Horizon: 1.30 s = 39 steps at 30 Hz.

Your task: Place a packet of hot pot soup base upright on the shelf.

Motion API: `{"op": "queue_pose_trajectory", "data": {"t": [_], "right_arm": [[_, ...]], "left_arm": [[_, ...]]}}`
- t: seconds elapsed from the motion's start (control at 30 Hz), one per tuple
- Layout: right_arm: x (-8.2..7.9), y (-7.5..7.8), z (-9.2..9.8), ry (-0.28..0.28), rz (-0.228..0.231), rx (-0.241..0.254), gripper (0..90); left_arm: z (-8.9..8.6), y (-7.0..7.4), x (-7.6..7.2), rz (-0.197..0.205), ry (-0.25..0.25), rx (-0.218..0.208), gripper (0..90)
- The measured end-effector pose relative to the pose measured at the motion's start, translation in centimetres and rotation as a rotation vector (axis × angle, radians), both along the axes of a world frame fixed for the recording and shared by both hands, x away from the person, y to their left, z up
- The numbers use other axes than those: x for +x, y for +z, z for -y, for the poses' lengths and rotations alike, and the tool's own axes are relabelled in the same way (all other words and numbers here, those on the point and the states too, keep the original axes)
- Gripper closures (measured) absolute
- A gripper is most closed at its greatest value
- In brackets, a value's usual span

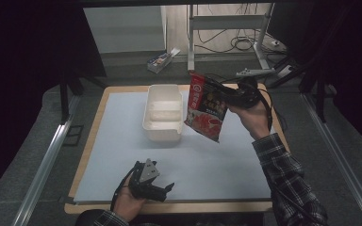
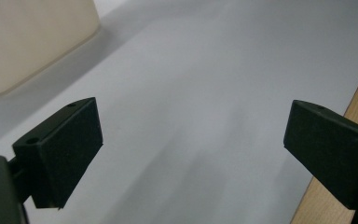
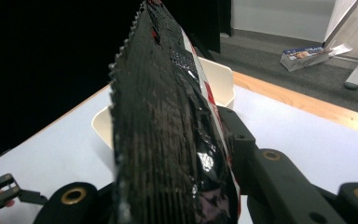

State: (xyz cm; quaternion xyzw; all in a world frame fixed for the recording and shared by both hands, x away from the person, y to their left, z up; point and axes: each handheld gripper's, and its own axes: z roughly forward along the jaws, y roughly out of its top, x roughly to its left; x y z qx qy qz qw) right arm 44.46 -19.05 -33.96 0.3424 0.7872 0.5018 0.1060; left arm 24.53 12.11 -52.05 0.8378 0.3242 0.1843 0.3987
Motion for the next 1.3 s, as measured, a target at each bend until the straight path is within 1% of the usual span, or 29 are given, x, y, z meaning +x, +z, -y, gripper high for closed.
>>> {"op": "queue_pose_trajectory", "data": {"t": [0.03, 0.07, 0.1, 0.23, 0.63, 0.67, 0.73, 0.8, 0.83, 0.87, 0.9, 0.93, 0.97, 1.07, 1.1, 1.17, 1.3], "right_arm": [[0.0, 0.0, 0.0, 0.000, 0.000, 0.000, 72.6], [0.3, 0.2, -0.4, 0.000, 0.005, 0.000, 72.6], [0.3, 0.2, -0.4, 0.000, 0.005, 0.000, 72.6], [1.1, 0.6, -1.5, 0.006, 0.011, 0.002, 72.6], [2.6, 0.8, -3.6, 0.012, 0.004, 0.025, 72.5], [2.9, 0.9, -4.2, 0.015, 0.006, 0.030, 72.4], [3.1, 0.9, -4.7, 0.017, 0.005, 0.030, 72.4], [3.2, 0.9, -5.0, 0.022, 0.007, 0.031, 72.4], [3.4, 0.9, -5.6, 0.027, 0.009, 0.029, 72.3], [3.4, 0.9, -5.6, 0.027, 0.009, 0.029, 72.3], [3.6, 0.8, -6.2, 0.031, 0.008, 0.028, 72.3], [3.6, 0.8, -6.2, 0.031, 0.008, 0.028, 72.3], [3.8, 0.7, -6.7, 0.032, 0.008, 0.028, 72.3], [3.9, 0.7, -7.2, 0.032, 0.006, 0.030, 72.3], [4.1, 0.6, -7.7, 0.032, 0.002, 0.033, 72.3], [4.2, 0.5, -7.8, 0.033, 0.003, 0.034, 72.2], [4.4, 0.3, -8.9, 0.036, -0.004, 0.044, 72.3]], "left_arm": [[0.0, -0.1, 0.0, -0.001, 0.002, -0.008, 3.9], [-0.2, -0.1, 0.1, -0.004, 0.002, -0.005, 3.6], [-0.2, -0.1, 0.1, -0.004, 0.002, -0.005, 3.5], [-0.5, -0.1, 0.1, -0.007, 0.008, -0.014, 3.5], [-0.8, -0.4, 0.4, -0.018, 0.015, -0.020, 3.5], [-0.8, -0.4, 0.5, -0.018, 0.013, -0.019, 3.5], [-0.8, -0.4, 0.5, -0.019, 0.012, -0.018, 3.5], [-0.8, -0.5, 0.5, -0.020, 0.012, -0.021, 3.5], [-0.8, -0.5, 0.5, -0.021, 0.011, -0.018, 3.4], [-0.8, -0.5, 0.5, -0.021, 0.011, -0.021, 3.4], [-0.8, -0.5, 0.5, -0.022, 0.012, -0.024, 3.4], [-0.8, -0.5, 0.5, -0.022, 0.013, -0.026, 3.4], [-0.8, -0.5, 0.5, -0.022, 0.013, -0.028, 3.4], [-0.9, -0.5, 0.5, -0.021, 0.013, -0.031, 3.4], [-0.8, -0.5, 0.5, -0.022, 0.012, -0.031, 3.4], [-0.8, -0.5, 0.5, -0.022, 0.011, -0.029, 3.4], [-0.8, -0.5, 0.5, -0.023, 0.009, -0.028, 3.4]]}}
